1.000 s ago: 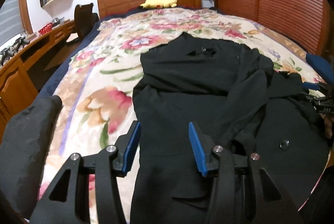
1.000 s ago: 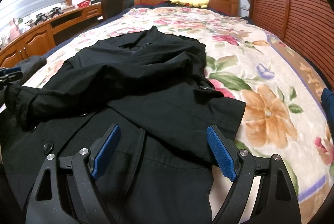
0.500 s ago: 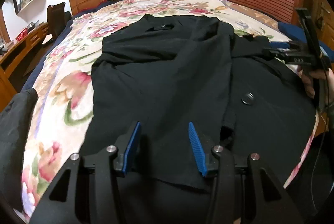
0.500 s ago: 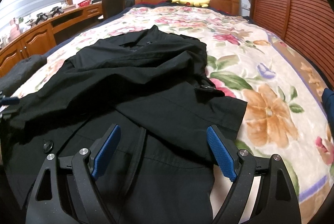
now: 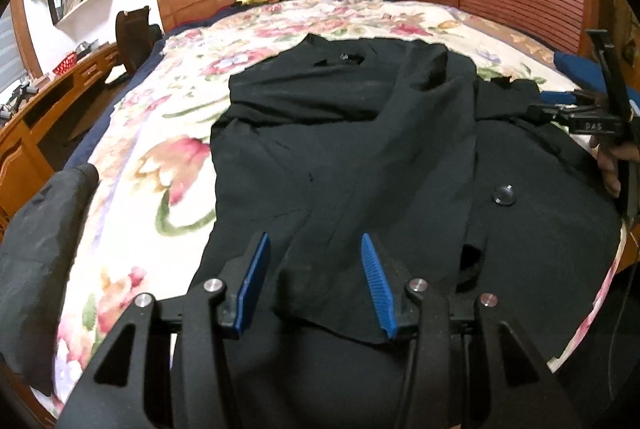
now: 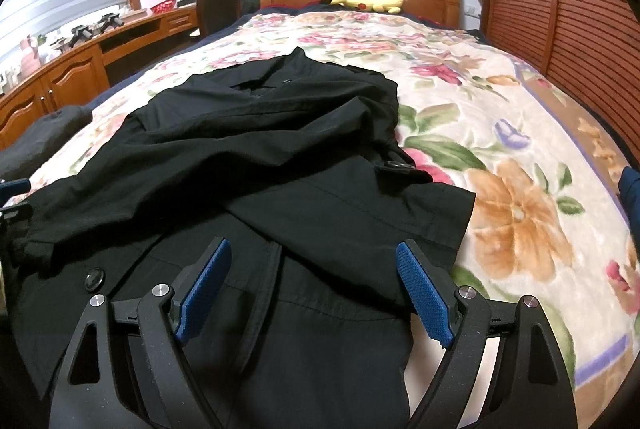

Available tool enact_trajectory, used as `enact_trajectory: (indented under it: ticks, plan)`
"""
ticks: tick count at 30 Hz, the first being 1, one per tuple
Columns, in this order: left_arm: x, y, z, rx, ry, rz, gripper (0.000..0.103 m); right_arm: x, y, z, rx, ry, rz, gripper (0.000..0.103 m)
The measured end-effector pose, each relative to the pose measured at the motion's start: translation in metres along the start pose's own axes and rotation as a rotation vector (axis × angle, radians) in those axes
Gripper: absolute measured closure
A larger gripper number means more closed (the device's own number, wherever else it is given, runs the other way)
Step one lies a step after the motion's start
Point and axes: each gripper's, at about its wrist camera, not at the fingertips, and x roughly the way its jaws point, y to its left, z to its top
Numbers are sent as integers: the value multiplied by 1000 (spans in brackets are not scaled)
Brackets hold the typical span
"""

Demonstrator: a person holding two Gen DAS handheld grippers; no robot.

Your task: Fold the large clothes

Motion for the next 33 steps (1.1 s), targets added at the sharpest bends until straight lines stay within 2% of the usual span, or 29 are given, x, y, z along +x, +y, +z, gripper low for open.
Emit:
enact_trajectory:
  ticks: [4,7,8,9,12,13,16,19,22,25,27,33]
  plan:
    - [19,-1,-8,-4,57,-32,57,0,0,1,3,-1,0,17]
    - [25,-2,-11,-11,64,-59,59,0,0,1,3,0,0,17]
    - [25,-2,-10,-12,67,-67,64,0,0,1,3,0,1,17]
    - [26,-2,-9,-12,72,-78,76,0,0,0,4,-1,2,17]
    - [24,1,-2,-6,71,-97,93,1,1,0,4,2,2,17]
    - [22,1,0,0,64,-92,96,0,0,1,2,1,0,17]
    - [7,3,17,31,-22,6,98,0,2,-1,-1,0,-1,17]
    - [-9,12,52,36,-120,111,98,0,3,-1,2,2,-1,17]
    - [-17,24,81,39,-176,194,98,0,3,-2,2,1,0,17]
    - [-25,33,91,34,-191,192,98,-2,5,-4,4,-2,1,17]
    - [-35,30,85,43,-205,173,98,-4,5,-4,4,-4,3,17]
    - [-50,-8,26,103,-180,79,98,-17,5,-1,-11,-20,-17,17]
